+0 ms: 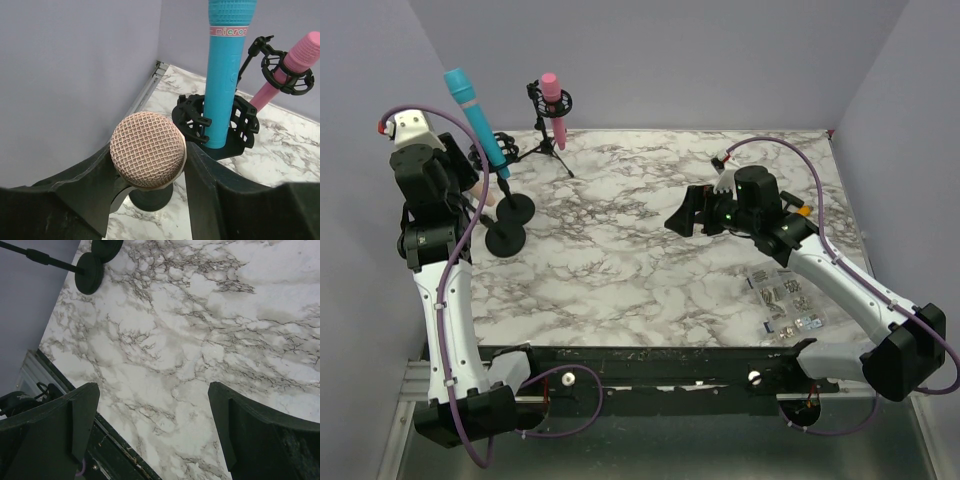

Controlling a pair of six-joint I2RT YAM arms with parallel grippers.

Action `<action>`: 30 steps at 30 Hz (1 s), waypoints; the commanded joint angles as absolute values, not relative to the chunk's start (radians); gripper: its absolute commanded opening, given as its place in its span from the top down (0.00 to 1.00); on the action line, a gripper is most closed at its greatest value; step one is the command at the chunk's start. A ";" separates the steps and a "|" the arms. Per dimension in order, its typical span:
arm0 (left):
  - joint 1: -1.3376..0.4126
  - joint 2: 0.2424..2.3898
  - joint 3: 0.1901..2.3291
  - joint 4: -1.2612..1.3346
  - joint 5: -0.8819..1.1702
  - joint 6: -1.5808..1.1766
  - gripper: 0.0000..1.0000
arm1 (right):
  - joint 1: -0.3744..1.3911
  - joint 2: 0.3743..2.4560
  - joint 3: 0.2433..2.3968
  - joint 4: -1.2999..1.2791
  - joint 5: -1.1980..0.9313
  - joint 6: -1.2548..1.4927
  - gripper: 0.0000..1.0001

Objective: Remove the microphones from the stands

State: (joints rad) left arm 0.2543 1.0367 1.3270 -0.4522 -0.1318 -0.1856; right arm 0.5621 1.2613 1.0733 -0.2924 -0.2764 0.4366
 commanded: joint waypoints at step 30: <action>-0.107 0.782 1.360 -0.605 0.240 -0.204 1.00 | 0.654 1.252 1.045 -0.377 -0.273 0.467 0.00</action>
